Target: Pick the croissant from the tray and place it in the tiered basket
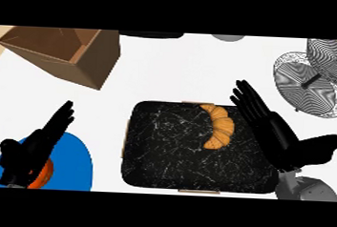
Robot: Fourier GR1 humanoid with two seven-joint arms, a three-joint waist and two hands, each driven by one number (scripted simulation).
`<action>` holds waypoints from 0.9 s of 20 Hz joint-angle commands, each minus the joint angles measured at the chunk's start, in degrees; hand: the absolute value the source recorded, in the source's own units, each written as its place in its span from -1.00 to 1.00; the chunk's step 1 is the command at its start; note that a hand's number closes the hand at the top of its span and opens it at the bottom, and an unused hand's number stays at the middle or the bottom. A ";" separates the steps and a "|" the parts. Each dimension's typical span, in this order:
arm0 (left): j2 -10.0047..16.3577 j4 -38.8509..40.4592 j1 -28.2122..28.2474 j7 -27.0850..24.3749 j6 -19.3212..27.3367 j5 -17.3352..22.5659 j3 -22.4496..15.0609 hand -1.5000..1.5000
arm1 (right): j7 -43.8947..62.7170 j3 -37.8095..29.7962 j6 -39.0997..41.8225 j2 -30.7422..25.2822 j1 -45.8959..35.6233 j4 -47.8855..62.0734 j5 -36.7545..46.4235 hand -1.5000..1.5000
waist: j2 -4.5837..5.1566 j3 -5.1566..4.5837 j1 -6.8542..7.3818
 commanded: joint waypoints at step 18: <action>-1.92 9.61 -9.39 -4.56 8.75 -9.74 5.52 0.00 | 30.29 -4.23 -41.84 -5.59 15.20 -12.95 39.38 -1.00 | 0.25 1.17 -1.78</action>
